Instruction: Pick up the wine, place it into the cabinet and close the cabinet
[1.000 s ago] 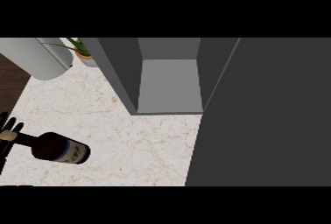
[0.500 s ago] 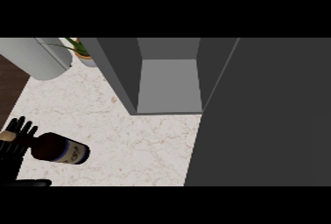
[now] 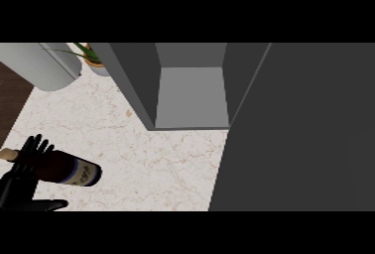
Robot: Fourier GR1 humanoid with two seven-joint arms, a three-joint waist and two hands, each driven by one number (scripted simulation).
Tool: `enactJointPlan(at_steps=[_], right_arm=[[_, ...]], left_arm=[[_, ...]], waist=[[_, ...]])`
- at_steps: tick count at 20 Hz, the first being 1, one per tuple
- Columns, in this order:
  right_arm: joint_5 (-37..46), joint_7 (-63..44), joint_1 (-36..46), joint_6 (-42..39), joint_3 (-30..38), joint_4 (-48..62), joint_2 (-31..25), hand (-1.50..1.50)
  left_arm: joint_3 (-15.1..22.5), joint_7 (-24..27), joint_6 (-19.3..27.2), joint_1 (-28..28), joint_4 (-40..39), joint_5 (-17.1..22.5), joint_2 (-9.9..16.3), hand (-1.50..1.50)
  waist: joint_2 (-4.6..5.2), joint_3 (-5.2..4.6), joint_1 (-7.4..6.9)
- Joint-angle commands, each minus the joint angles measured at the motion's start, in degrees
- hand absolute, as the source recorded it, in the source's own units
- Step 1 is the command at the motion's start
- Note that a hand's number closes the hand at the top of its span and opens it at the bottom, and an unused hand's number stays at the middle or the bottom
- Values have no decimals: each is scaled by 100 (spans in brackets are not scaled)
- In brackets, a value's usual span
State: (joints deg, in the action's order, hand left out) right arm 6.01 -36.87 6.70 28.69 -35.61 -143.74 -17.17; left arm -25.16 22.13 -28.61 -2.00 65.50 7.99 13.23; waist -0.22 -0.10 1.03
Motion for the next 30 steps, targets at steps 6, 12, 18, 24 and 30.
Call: enactJointPlan(at_steps=[6,12,18,24,30], right_arm=[[970,0,-651,176,-675,-1030,-252,-150],[530,-272,-332,134,-117,-1136,-404,-150],[734,-172,-391,193,-349,-1065,-460,-150],[711,-420,-225,322,-223,-1150,-509,-150],[277,181,-647,185,-157,-1081,-701,-150]], left_arm=[[113,411,-508,363,-1193,-14,137,-150],[308,683,-313,853,-1741,-265,23,-150],[192,1200,-315,1047,-2296,-242,160,-150],[161,1112,-467,1265,-2509,16,126,150],[393,1900,-142,892,-2300,-324,39,150]], waist=[[-12,1,29],[6,0,7],[3,-2,17],[0,-4,17],[7,7,-23]])
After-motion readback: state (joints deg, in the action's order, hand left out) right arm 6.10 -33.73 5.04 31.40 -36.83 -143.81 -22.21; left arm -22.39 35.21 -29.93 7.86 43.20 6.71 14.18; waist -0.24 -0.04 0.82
